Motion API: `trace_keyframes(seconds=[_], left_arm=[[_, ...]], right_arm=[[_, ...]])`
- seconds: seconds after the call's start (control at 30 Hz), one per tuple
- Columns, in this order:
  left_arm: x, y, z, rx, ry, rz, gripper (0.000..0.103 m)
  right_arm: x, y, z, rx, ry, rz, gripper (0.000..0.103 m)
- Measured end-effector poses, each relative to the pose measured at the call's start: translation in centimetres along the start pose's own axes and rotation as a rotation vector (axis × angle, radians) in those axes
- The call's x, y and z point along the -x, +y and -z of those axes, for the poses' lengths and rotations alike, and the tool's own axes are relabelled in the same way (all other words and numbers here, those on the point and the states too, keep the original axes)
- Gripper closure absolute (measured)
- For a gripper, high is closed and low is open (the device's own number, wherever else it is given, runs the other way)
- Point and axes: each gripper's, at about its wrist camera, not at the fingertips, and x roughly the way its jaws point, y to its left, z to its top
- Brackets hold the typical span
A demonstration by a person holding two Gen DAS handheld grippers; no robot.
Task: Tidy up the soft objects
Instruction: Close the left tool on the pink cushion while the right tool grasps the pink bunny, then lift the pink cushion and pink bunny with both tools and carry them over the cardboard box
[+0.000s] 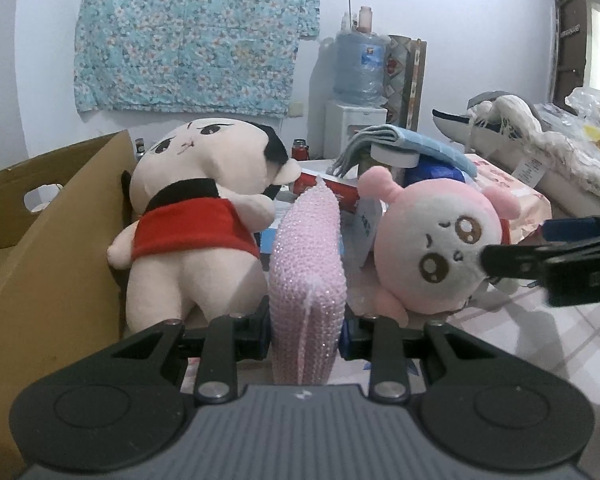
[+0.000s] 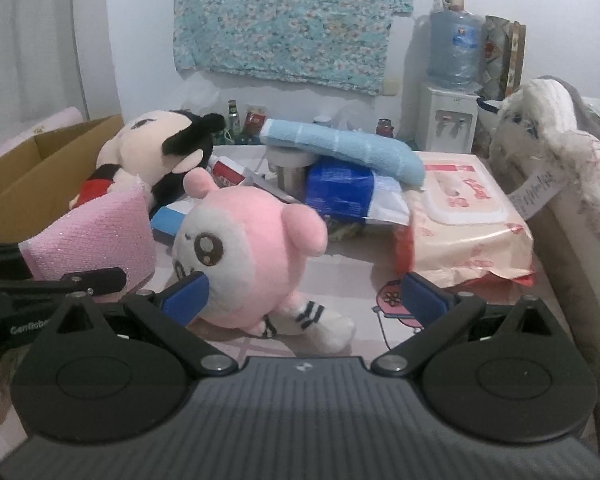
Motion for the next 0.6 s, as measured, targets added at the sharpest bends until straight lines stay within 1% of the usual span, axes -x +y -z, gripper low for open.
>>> trace_keyframes(seconds=[0.1, 0.17, 0.2, 0.27, 0.3, 0.33, 0.4, 0.5, 0.53, 0.6], left_arm=[[0.2, 0.2, 0.0, 0.016, 0.001, 0.015, 0.071], [0.3, 0.4, 0.0, 0.021, -0.002, 0.017, 0.071], [0.3, 0.5, -0.1, 0.026, -0.005, 0.016, 0.071], [0.4, 0.7, -0.4, 0.039, -0.016, 0.013, 0.071], [0.4, 0.8, -0.4, 0.041, -0.020, 0.014, 0.071], [0.4, 0.9, -0.4, 0.043, -0.022, 0.016, 0.071], [0.4, 0.9, -0.4, 0.042, -0.023, 0.017, 0.071], [0.5, 0.9, -0.3, 0.040, -0.035, 0.014, 0.071], [0.5, 0.9, -0.3, 0.046, -0.036, 0.015, 0.071], [0.5, 0.9, -0.4, 0.052, -0.034, 0.018, 0.071]], right_arm=[[1.0, -1.4, -0.6, -0.052, -0.026, -0.076, 0.001], [0.9, -2.1, -1.0, -0.075, -0.026, -0.121, 0.001], [0.6, -2.3, -1.2, -0.083, -0.007, -0.152, 0.001], [-0.8, -2.3, -1.4, -0.084, 0.075, -0.244, 0.001], [-1.5, -1.9, -1.4, -0.084, 0.099, -0.284, 0.001], [-1.9, -1.5, -1.3, -0.080, 0.105, -0.302, 0.001], [-2.8, -0.2, -1.4, -0.040, 0.112, -0.306, 0.001], [-4.4, 1.4, -1.8, 0.054, 0.128, -0.264, 0.001], [-4.9, 1.7, -1.8, 0.070, 0.140, -0.247, 0.001], [-6.2, 1.7, -1.7, 0.053, 0.170, -0.235, 0.001]])
